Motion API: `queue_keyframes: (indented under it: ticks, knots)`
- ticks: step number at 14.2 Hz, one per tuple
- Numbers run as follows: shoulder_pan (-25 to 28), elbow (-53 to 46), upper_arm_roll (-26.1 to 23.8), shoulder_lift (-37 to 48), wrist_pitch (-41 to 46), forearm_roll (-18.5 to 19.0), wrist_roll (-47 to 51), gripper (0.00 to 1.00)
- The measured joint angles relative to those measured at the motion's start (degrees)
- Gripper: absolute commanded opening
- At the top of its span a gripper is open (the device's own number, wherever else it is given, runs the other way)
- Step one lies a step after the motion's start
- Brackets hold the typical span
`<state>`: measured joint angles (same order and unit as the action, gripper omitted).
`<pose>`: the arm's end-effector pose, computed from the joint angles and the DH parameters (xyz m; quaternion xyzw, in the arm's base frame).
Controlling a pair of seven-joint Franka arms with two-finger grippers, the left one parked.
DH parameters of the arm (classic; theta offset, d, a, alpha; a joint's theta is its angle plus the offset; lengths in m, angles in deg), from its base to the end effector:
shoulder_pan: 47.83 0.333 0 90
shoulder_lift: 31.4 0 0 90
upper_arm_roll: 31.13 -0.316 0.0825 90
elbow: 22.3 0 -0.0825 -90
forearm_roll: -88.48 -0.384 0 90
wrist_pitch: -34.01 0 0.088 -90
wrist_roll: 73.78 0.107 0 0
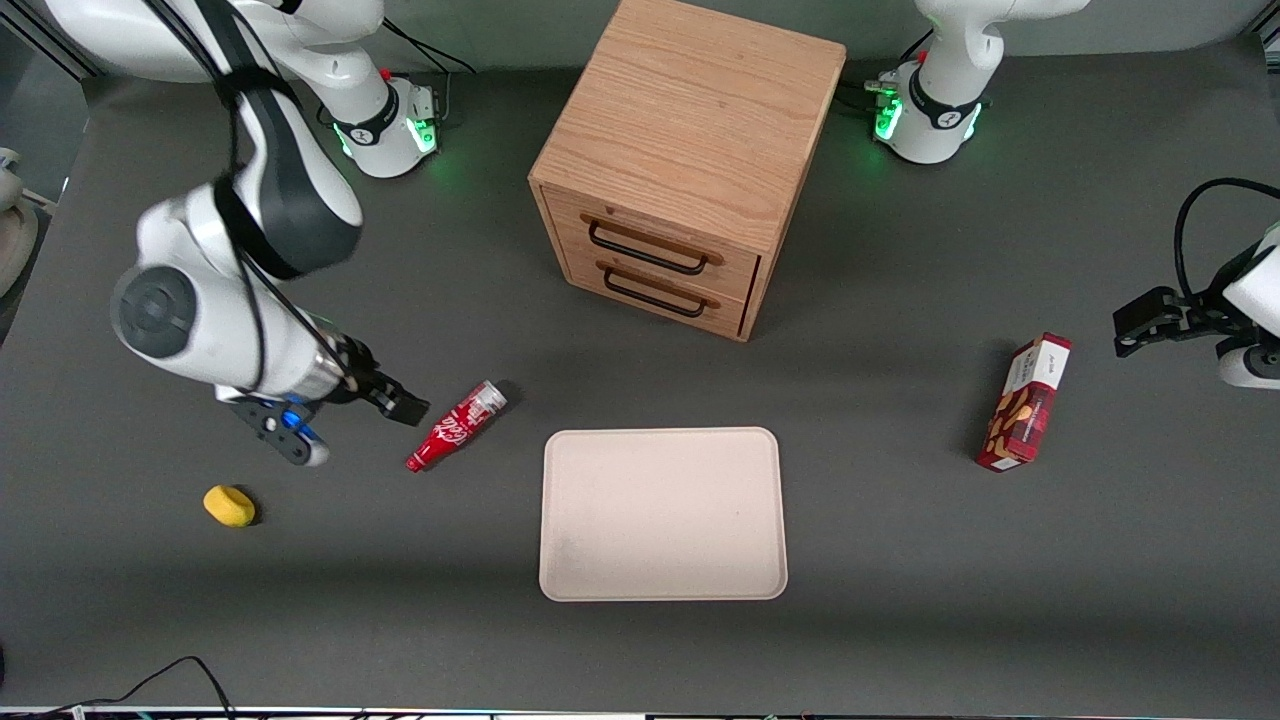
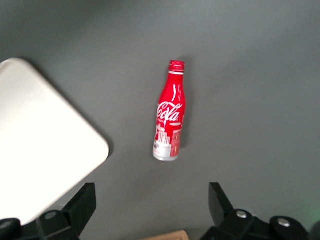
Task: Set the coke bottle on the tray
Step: 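Move the right gripper down over the red Coca-Cola bottle, then close the right gripper around the bottle's body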
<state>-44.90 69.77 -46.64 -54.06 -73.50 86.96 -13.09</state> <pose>0.6261 0.1900 0.3983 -0.9251 0.3700 0.0842 0.0140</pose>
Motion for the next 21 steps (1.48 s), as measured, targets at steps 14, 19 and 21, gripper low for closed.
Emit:
queue_keyframes:
  ticks: [14,19,21]
  knots:
    - [0.12,13.75,0.06,-13.33,-26.73,6.67,14.36,0.96]
    - [0.12,14.76,0.06,-13.92,-28.76,6.69,14.43,0.00]
    - [0.12,14.73,0.05,-13.76,-28.78,6.71,14.47,0.00]
